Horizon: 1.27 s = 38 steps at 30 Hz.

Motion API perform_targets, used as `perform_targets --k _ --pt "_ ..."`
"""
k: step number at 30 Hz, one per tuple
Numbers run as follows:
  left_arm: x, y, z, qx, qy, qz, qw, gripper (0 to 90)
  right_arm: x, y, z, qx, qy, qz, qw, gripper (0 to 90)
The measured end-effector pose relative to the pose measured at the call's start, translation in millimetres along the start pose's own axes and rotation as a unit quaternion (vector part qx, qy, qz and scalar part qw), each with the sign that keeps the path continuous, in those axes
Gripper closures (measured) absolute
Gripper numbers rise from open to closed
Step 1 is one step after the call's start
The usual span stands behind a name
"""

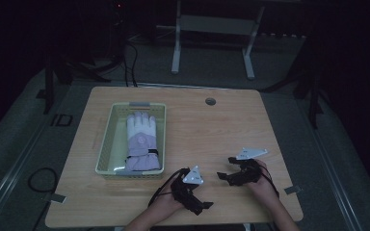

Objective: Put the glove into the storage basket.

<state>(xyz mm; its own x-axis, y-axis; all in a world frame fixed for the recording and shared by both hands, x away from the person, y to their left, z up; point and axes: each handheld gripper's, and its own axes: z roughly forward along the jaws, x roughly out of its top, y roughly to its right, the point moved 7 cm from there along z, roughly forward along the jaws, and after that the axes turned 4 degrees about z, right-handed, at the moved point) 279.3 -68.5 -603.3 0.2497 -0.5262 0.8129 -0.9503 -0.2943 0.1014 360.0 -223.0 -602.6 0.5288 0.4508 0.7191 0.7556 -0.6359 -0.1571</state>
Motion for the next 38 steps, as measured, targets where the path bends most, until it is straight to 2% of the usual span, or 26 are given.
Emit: perform_targets --k 3,5,10,15,17,19,24,28,32,38 --pt "-2.5 -1.2 -0.3 0.005 0.003 -0.002 1.0000 0.0 -10.0 0.9 -3.7 0.004 -0.003 0.002 1.0000 14.1" --pt "-5.0 -1.9 0.4 0.005 0.003 -0.006 1.0000 0.0 -16.1 2.2 -6.5 -0.004 -0.009 -0.004 0.9999 14.1" --pt "-8.5 0.3 0.4 0.009 0.008 -0.003 0.9999 0.0 -21.6 2.9 -15.9 -0.006 0.009 -0.009 0.9999 14.1" --pt "-9.8 1.3 -0.7 0.014 0.009 -0.005 0.9998 0.0 -25.6 5.8 -23.2 -0.004 0.030 0.004 0.9995 14.1" --pt "-9.9 2.1 -2.4 0.023 0.016 0.001 0.9996 0.0 -26.0 7.2 -25.5 -0.005 0.039 0.007 0.9992 14.0" --pt "-12.0 3.8 -3.5 0.020 0.016 0.000 0.9997 0.0 -25.2 8.0 -27.8 -0.007 0.051 0.010 0.9986 13.6" --pt "-13.2 5.5 -3.8 0.032 0.024 0.007 0.9992 0.0 -26.0 9.6 -31.5 -0.010 0.063 0.010 0.9979 13.6" --pt "-13.6 5.0 -4.4 0.030 0.029 0.007 0.9991 0.0 -25.7 12.3 -33.6 -0.009 0.072 0.025 0.9971 13.7" --pt "-12.5 3.7 -7.1 0.027 0.047 -0.004 0.9985 0.0 -25.7 14.0 -34.3 -0.010 0.074 0.034 0.9966 14.1" --pt "-14.3 1.9 -7.6 0.028 0.046 -0.008 0.9985 0.1 -25.9 13.8 -33.0 -0.009 0.067 0.032 0.9972 14.2"
